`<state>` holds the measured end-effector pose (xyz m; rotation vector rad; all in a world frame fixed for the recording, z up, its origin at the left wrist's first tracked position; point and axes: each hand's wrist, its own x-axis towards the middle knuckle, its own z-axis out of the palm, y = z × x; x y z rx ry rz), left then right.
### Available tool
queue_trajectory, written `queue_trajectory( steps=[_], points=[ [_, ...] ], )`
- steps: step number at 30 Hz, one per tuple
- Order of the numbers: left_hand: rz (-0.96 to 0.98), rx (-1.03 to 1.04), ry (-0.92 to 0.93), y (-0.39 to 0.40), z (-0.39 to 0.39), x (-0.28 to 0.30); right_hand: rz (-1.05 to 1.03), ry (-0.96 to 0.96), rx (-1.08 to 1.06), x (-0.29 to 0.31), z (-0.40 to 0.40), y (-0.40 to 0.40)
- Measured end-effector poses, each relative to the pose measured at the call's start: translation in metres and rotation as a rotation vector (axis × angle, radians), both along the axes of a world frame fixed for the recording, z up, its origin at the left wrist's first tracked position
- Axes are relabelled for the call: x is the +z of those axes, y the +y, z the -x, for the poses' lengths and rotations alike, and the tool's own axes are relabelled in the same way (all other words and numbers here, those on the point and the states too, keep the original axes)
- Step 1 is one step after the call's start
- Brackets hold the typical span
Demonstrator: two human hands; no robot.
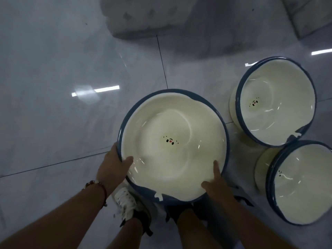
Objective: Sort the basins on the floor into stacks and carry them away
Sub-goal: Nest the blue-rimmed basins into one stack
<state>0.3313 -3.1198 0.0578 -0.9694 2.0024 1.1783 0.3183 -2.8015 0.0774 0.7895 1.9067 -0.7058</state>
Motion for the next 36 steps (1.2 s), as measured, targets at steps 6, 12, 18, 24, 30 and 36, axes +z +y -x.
queue_trajectory(
  steps=[6,12,18,24,30,36],
  points=[
    [-0.077,0.173,-0.116,-0.012,0.005,-0.036,0.073,-0.004,0.024,-0.032,0.04,-0.01],
    [-0.068,0.178,-0.152,-0.051,0.051,-0.041,0.019,-0.02,0.386,-0.034,0.138,-0.039],
    [0.148,0.228,0.067,-0.069,0.105,-0.046,-0.048,0.175,0.847,-0.046,0.228,-0.072],
    [0.22,0.245,0.395,-0.077,0.132,-0.062,0.03,0.219,1.182,-0.055,0.282,-0.063],
    [0.376,-0.008,0.376,-0.083,0.126,-0.057,-0.065,0.163,1.59,-0.033,0.301,-0.066],
    [0.891,-0.617,0.209,-0.066,0.142,-0.015,-0.151,0.551,1.894,0.006,0.312,-0.023]
  ],
)
